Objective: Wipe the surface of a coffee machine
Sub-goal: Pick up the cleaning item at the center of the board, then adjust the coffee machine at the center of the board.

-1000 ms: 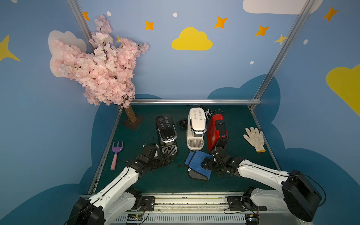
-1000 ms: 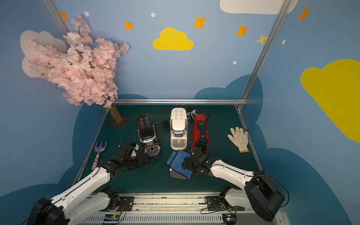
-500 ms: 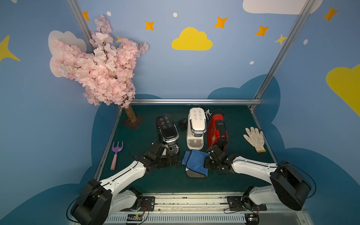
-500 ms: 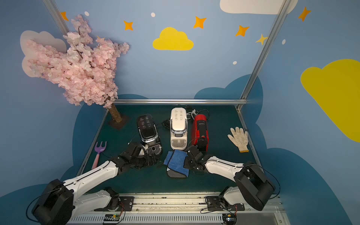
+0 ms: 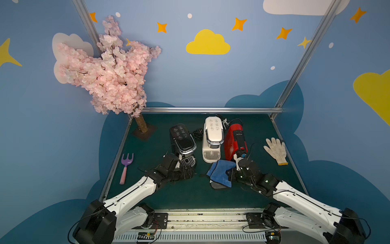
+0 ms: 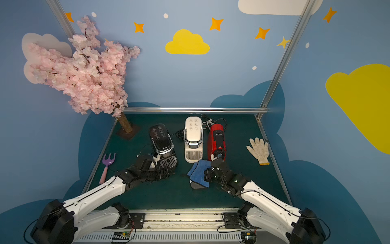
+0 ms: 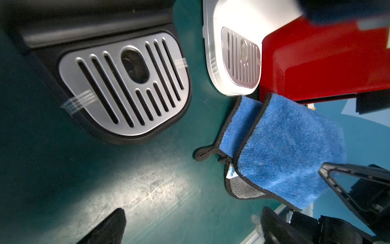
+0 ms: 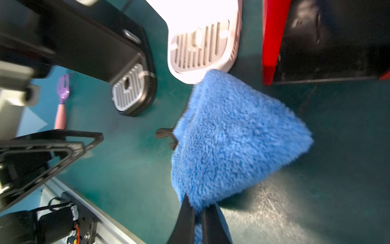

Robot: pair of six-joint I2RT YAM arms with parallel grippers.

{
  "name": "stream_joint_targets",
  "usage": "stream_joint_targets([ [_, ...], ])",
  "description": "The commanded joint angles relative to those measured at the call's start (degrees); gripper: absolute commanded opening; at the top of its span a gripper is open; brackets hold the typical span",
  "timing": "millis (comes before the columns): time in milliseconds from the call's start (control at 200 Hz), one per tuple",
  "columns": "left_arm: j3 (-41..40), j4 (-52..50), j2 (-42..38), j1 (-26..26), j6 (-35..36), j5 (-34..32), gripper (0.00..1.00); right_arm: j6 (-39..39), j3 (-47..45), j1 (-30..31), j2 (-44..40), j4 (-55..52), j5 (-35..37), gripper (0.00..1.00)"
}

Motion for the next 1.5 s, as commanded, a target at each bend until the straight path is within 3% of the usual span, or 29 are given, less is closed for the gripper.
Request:
stream_joint_targets([
  [0, -0.4, -2.0, -1.4, -0.2, 0.1, -3.2, 1.00, -4.7, -1.1, -0.2, -5.9, 0.8, 2.1, 0.00],
  [250, -0.7, -8.9, -11.7, -0.2, 1.0, -3.7, 1.00, -9.0, 1.1, -2.0, -12.6, 1.9, -2.3, 0.00],
  [476, 0.7, -10.8, -19.3, -0.1, 1.4, -2.5, 0.98, -12.8, 8.9, -10.1, -14.3, 0.2, -11.2, 0.00],
  [661, 2.7, -9.7, -15.7, -0.1, 4.5, -4.0, 0.98, -18.9, 19.8, -17.4, -12.6, -5.4, -12.2, 0.00],
  [886, 4.1, -11.0, -10.0, 1.1, 3.7, -8.0, 0.99, -25.1, 35.7, -22.2, -4.3, -18.3, 1.8, 0.00],
  [1126, 2.4, -10.1, -9.2, 3.8, 3.6, -8.7, 1.00, -27.0, 39.0, -25.3, -0.3, -26.9, 8.5, 0.00],
  [1251, 1.2, -9.3, -8.6, 6.2, 4.6, -8.3, 1.00, -27.3, 40.2, -27.0, 1.4, -28.2, 6.7, 0.00],
  [1497, -1.1, -2.7, -4.3, 12.1, 6.4, -5.3, 1.00, -25.4, 38.8, -30.8, 11.4, -19.1, -9.1, 0.00],
])
